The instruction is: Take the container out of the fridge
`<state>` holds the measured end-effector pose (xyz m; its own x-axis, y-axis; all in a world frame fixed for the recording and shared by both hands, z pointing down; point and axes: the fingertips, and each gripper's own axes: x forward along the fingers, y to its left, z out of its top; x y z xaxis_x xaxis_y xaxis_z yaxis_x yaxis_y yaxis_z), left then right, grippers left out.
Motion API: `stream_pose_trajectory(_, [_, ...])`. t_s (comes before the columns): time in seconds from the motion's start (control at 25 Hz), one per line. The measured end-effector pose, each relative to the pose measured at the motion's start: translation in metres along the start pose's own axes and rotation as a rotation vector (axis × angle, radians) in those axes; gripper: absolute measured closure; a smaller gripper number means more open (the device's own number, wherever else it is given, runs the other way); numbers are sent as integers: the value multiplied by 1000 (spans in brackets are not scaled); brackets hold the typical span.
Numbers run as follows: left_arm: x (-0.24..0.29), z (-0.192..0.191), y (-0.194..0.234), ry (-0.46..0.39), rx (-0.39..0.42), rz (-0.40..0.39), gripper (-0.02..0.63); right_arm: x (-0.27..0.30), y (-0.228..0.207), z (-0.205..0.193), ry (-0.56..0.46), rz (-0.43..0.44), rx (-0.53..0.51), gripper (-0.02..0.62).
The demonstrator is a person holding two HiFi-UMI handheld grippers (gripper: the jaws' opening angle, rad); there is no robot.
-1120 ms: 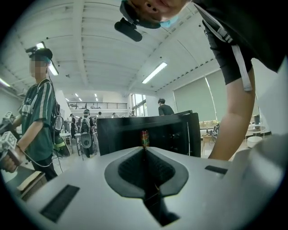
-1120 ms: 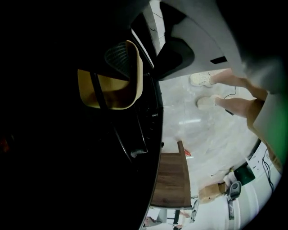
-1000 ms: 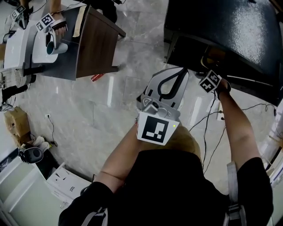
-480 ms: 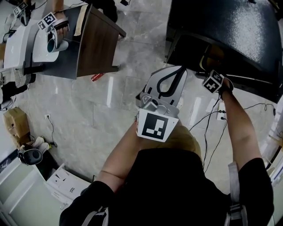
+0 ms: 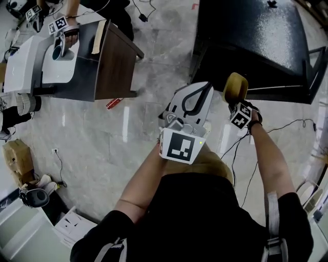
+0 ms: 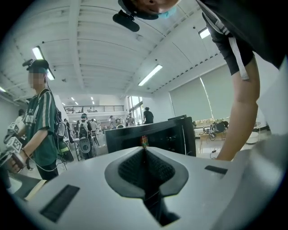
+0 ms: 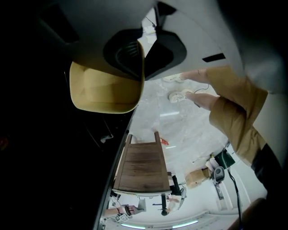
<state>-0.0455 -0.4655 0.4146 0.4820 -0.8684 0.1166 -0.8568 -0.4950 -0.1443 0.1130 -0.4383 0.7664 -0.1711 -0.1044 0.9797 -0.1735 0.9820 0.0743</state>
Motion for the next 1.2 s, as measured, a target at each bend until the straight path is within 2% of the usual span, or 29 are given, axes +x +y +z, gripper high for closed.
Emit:
stream_pose_trajectory(0.12, [-15, 8, 3, 1, 55, -27, 581, -17, 23, 15, -45, -22, -6, 557])
stream_pose_trajectory(0.24, [-29, 23, 1, -15, 69, -52, 581, -51, 37, 36, -115, -74, 25, 557])
stream_pose_trajectory(0.56, [-63, 59, -10, -90, 98, -108, 581, -157, 56, 103, -377, -289, 173, 557])
stream_pose_trajectory(0.68, [-70, 65, -4, -118, 63, -103, 581, -193, 58, 127, -479, -353, 220, 557])
stream_pose_trajectory(0.88, [-85, 87, 9, -179, 28, -101, 581, -263, 62, 159, -671, -450, 378, 557])
stream_pose_trajectory(1.2, [-83, 99, -2, -215, -25, -134, 581, -360, 58, 169, -885, -647, 511, 557])
